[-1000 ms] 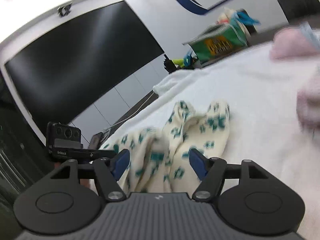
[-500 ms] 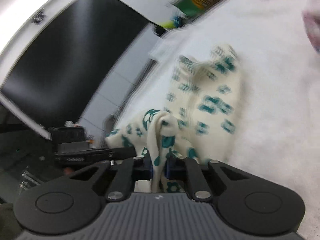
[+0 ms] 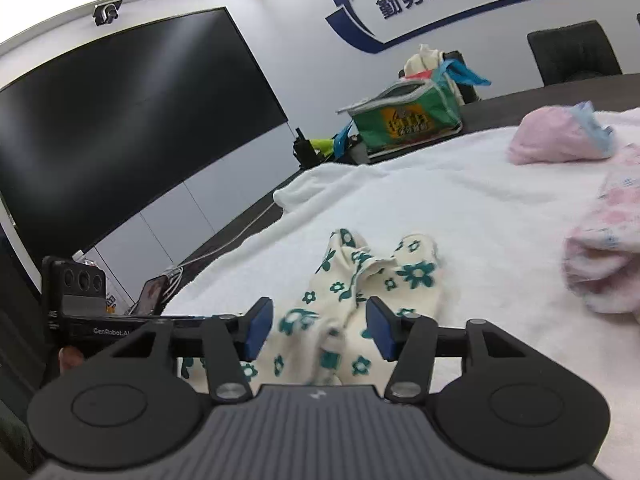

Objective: Fold clothes

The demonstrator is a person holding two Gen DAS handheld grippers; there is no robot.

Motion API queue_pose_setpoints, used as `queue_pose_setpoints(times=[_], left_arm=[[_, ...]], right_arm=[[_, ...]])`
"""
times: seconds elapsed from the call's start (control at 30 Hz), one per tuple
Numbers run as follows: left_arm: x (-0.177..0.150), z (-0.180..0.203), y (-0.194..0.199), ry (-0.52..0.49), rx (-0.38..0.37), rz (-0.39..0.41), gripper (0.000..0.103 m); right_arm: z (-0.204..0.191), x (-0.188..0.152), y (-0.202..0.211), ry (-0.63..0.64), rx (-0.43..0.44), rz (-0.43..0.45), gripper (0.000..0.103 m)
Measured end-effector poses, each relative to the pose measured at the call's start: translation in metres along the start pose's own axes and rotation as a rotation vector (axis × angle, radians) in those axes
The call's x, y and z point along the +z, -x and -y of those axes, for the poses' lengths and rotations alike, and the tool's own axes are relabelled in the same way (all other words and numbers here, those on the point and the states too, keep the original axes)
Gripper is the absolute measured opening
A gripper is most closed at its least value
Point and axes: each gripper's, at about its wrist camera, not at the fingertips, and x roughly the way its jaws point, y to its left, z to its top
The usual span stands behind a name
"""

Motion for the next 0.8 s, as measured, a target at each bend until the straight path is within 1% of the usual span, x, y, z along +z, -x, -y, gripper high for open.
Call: queue_pose_setpoints(times=[0.03, 0.1, 0.13, 0.17, 0.23, 0.27, 0.3, 0.33, 0.37, 0.4, 0.43, 0.5, 0.53, 0.6, 0.63, 0.67, 0.7, 0.73, 0.77, 0.8], left_arm=[[0.003, -0.001, -0.002, 0.022, -0.025, -0.012, 0.02], [0.008, -0.007, -0.009, 0.059, -0.044, -0.051, 0.02], [0.009, -0.012, -0.012, 0.079, -0.041, -0.068, 0.02], [0.011, -0.016, -0.016, 0.095, -0.038, -0.084, 0.02], [0.009, -0.022, -0.026, 0.096, -0.025, -0.103, 0.026], [0.007, -0.022, -0.029, 0.088, -0.015, -0.098, 0.034], [0.005, -0.02, -0.03, 0.072, 0.007, -0.083, 0.043], [0.004, -0.018, -0.027, 0.047, 0.033, -0.063, 0.047], [0.002, -0.015, -0.023, 0.021, 0.055, -0.039, 0.049], [0.001, -0.011, -0.014, -0.003, 0.06, -0.004, 0.047], [0.001, -0.008, -0.005, -0.02, 0.06, 0.034, 0.047], [0.001, 0.003, 0.018, -0.067, 0.086, 0.148, 0.048], [0.0, 0.012, 0.026, -0.111, 0.113, 0.208, 0.047], [-0.008, 0.036, 0.027, -0.24, 0.181, 0.277, 0.045], [-0.012, 0.047, 0.027, -0.306, 0.215, 0.311, 0.04], [-0.016, 0.059, 0.027, -0.371, 0.249, 0.345, 0.023], [-0.02, 0.069, 0.025, -0.426, 0.282, 0.365, 0.013], [-0.026, 0.073, 0.014, -0.452, 0.315, 0.336, 0.012], [-0.032, 0.075, 0.003, -0.471, 0.342, 0.306, 0.012], [-0.038, 0.075, -0.006, -0.468, 0.35, 0.277, 0.012]], right_arm=[[0.001, -0.001, -0.01, -0.021, -0.012, -0.031, 0.017], [0.008, -0.005, -0.007, -0.095, 0.008, -0.05, 0.012], [0.012, -0.008, -0.004, -0.133, 0.021, -0.055, 0.012], [0.013, -0.01, -0.003, -0.141, 0.005, -0.056, 0.012], [0.014, -0.014, -0.004, -0.138, -0.044, -0.056, 0.012], [0.015, -0.016, -0.004, -0.136, -0.069, -0.057, 0.013], [0.015, -0.018, -0.004, -0.134, -0.094, -0.057, 0.019], [0.016, -0.02, -0.004, -0.132, -0.119, -0.057, 0.025], [0.017, -0.022, -0.004, -0.131, -0.144, -0.057, 0.033], [0.01, -0.022, -0.002, -0.088, -0.169, -0.039, 0.037], [0.002, -0.02, 0.002, -0.037, -0.189, -0.01, 0.039], [-0.017, -0.017, 0.018, 0.08, -0.241, 0.089, 0.039], [-0.027, -0.016, 0.026, 0.136, -0.261, 0.136, 0.039], [-0.048, -0.012, 0.033, 0.23, -0.258, 0.204, 0.039], [-0.056, -0.012, 0.028, 0.259, -0.243, 0.201, 0.039], [-0.063, -0.012, 0.021, 0.281, -0.225, 0.186, 0.036], [-0.07, -0.012, 0.014, 0.304, -0.206, 0.171, 0.03], [-0.074, -0.015, 0.0, 0.324, -0.217, 0.13, 0.025], [-0.076, -0.019, -0.015, 0.342, -0.238, 0.079, 0.018], [-0.075, -0.024, -0.03, 0.349, -0.267, 0.035, 0.018]])
